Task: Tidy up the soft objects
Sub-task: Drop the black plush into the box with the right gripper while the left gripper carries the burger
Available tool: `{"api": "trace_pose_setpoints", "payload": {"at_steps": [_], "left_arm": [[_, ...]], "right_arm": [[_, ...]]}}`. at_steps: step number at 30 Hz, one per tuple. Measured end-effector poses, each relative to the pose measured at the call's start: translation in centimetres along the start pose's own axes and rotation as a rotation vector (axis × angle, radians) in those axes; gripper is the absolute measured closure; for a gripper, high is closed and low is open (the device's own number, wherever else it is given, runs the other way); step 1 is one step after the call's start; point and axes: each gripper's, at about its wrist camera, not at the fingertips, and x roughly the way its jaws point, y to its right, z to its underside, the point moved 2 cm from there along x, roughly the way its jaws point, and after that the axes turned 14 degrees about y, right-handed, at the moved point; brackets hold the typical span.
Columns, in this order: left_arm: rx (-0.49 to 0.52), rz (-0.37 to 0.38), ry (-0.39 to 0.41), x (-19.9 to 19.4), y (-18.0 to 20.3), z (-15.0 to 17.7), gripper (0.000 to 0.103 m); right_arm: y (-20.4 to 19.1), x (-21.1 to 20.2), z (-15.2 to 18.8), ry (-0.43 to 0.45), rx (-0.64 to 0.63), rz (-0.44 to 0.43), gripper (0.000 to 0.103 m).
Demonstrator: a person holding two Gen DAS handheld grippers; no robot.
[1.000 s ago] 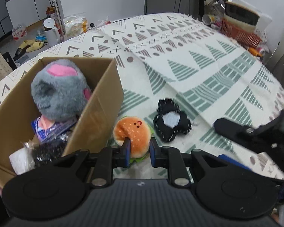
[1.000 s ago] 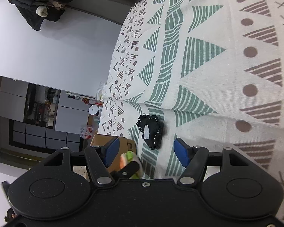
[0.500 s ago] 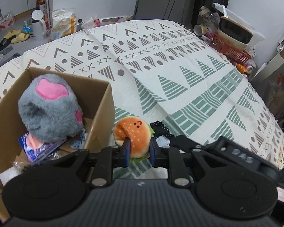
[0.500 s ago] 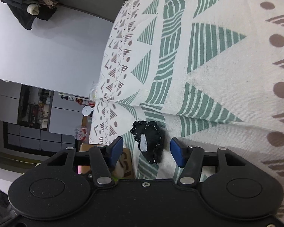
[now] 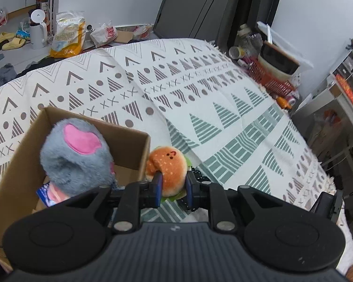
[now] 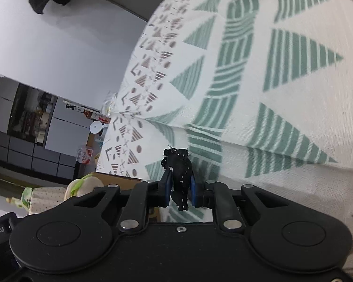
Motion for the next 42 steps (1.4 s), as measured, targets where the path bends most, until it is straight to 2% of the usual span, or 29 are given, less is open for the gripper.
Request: {"api": "trace_pose_setpoints", "payload": {"at_steps": [5,8,12,20,24,28,30,32,36,38,42], "left_arm": [[-0.025,0.03,0.021,-2.1,-1.3,-1.0,0.089],[-0.037,0.045,0.033,-3.4,-2.3,-1.6,0.097],[-0.052,0.047,0.047,-4.7,-3.8,-1.9,0.102],[-0.094,0.034,0.048,-6.1,-6.8,-2.1,0.102],[-0.105,0.007,0.043,-6.3,-7.8,-2.3,0.098],[-0.106,-0.019,0.017,-6.0,-8.8,-2.4,0.097],[-0.113,-0.033,0.008,-5.9,-9.3,-2.4,0.092],[-0.112,-0.051,-0.001,-5.7,-9.5,-2.5,0.085],[-0.11,-0.059,0.009,-5.5,-9.3,-2.8,0.055],[-0.1,-0.052,0.021,-5.3,-8.8,-3.0,0.05],[-0.098,-0.041,0.012,-4.5,-7.8,-3.1,0.049]], "right_arm": [[-1.9,-1.6,0.0,0.031,-0.049,-0.007,0.087],[-3.2,-2.6,0.0,0.05,-0.083,-0.023,0.087],[-5.2,-3.6,0.1,0.072,-0.124,-0.049,0.089],[-8.2,-4.9,1.0,0.094,-0.186,-0.074,0.089],[-9.9,-5.8,1.4,0.102,-0.212,-0.129,0.089],[-11.4,-5.7,2.3,0.057,-0.232,-0.184,0.088],[-11.7,-5.3,2.8,0.025,-0.24,-0.199,0.088],[-12.0,-4.8,3.3,-0.019,-0.246,-0.191,0.08],[-11.8,-5.0,3.2,-0.035,-0.229,-0.197,0.07],[-11.4,-5.3,2.7,-0.021,-0.215,-0.194,0.067],[-10.0,-5.5,1.7,0.008,-0.176,-0.163,0.066]]}}
